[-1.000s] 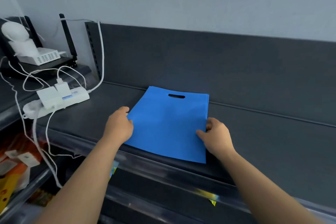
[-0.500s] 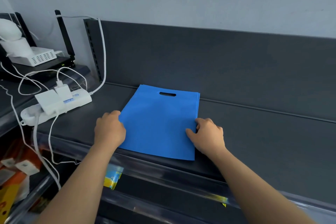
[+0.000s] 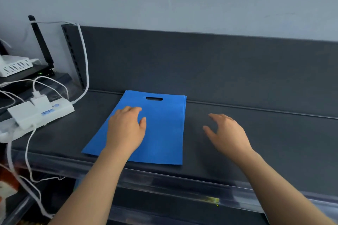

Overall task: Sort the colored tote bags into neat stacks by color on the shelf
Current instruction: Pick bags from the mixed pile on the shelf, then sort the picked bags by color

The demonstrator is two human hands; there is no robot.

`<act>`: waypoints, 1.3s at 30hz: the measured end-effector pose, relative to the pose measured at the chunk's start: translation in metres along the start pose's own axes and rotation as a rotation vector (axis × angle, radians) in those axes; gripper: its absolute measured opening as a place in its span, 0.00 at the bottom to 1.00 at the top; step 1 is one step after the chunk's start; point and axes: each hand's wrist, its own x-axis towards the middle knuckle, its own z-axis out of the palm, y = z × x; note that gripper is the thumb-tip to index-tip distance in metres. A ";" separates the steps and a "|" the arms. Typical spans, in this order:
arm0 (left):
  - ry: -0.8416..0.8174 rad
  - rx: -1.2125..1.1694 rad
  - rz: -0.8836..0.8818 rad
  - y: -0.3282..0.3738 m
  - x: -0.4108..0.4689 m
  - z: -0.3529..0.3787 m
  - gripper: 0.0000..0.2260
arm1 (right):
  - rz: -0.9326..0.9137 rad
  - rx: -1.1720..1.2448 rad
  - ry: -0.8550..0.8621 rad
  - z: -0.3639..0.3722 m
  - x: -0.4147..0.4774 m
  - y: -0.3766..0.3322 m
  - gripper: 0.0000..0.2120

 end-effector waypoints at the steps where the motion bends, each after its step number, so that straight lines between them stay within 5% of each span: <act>1: 0.001 -0.022 0.038 0.012 -0.001 0.001 0.18 | 0.005 -0.019 0.016 -0.007 -0.003 0.008 0.23; 11: -0.059 -0.147 0.300 0.145 -0.028 0.029 0.14 | 0.117 -0.169 0.114 -0.073 -0.055 0.110 0.15; 39: -0.227 -0.408 0.641 0.596 -0.168 0.139 0.14 | 0.543 -0.285 0.265 -0.292 -0.225 0.502 0.22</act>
